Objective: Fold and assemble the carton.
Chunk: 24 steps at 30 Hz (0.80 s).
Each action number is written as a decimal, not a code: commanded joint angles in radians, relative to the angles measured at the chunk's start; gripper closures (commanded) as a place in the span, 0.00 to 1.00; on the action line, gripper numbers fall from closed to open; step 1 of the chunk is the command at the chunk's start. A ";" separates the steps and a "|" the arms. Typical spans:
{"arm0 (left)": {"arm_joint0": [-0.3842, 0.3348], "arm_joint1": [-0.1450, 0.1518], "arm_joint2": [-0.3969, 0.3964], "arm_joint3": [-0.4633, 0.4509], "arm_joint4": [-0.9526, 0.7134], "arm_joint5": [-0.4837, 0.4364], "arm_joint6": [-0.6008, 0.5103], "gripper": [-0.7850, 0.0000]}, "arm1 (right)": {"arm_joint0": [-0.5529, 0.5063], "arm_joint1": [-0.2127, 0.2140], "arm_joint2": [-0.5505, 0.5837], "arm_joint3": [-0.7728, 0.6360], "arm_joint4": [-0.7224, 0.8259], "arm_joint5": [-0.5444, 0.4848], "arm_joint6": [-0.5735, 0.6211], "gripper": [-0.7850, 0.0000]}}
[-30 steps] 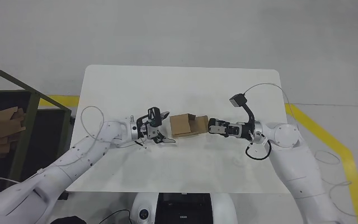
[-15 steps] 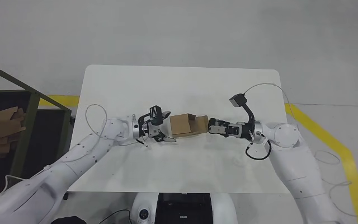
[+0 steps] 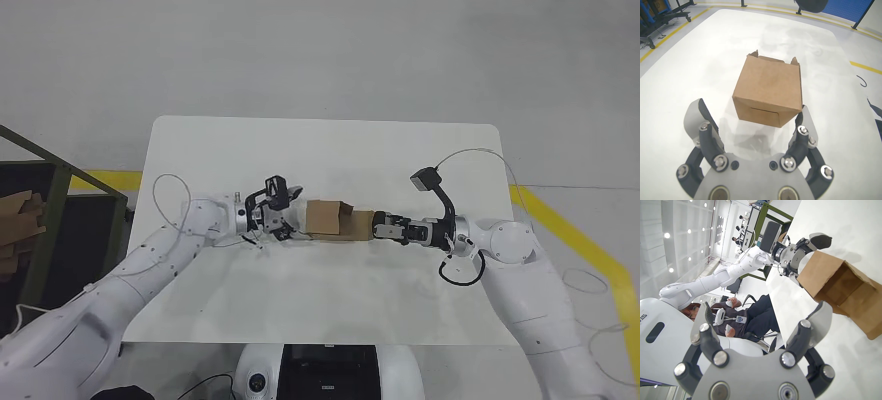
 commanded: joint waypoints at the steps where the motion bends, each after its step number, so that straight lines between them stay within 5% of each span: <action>1: -0.002 -0.004 0.001 0.004 0.010 -0.019 0.004 0.00 | 0.000 0.000 0.000 0.000 0.000 0.000 0.000 0.00; 9: -0.001 -0.015 0.008 -0.009 0.079 -0.053 0.016 0.00 | 0.000 0.000 0.000 0.000 0.000 0.000 0.000 0.00; 10: 0.000 -0.017 0.007 -0.008 0.081 -0.054 0.017 0.00 | 0.000 0.000 0.000 0.000 0.000 0.000 0.000 0.78; 11: 0.000 -0.018 0.005 -0.008 0.081 -0.053 0.017 0.00 | 0.000 0.000 0.000 0.000 0.000 0.000 0.000 1.00; 24: 0.008 -0.033 -0.021 -0.002 0.084 -0.052 0.025 0.00 | -0.070 0.019 -0.008 -0.090 -0.229 0.131 -0.116 1.00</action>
